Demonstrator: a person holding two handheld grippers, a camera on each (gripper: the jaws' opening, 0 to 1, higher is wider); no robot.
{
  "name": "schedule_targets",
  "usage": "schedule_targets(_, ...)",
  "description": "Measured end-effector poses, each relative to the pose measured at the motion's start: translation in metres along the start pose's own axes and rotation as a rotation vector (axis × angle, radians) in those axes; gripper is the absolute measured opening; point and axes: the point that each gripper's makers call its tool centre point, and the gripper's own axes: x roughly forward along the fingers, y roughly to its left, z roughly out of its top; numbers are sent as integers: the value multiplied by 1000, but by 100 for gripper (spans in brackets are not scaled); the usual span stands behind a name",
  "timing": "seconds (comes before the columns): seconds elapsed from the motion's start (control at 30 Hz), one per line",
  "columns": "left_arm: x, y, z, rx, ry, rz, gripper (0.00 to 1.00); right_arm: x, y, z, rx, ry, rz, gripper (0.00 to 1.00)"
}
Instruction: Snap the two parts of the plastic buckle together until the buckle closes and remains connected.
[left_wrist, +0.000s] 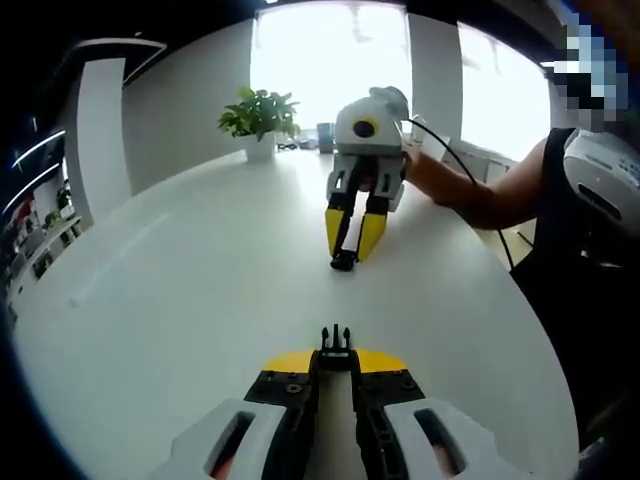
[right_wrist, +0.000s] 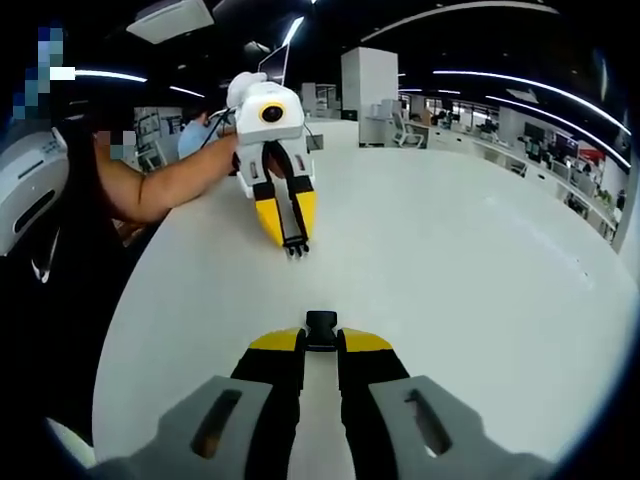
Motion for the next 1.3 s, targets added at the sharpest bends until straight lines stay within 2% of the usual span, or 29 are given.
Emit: schedule_targets(1.3,5,-4,2,5,-5,-14,11,4,5,2,-12,-19,31,13)
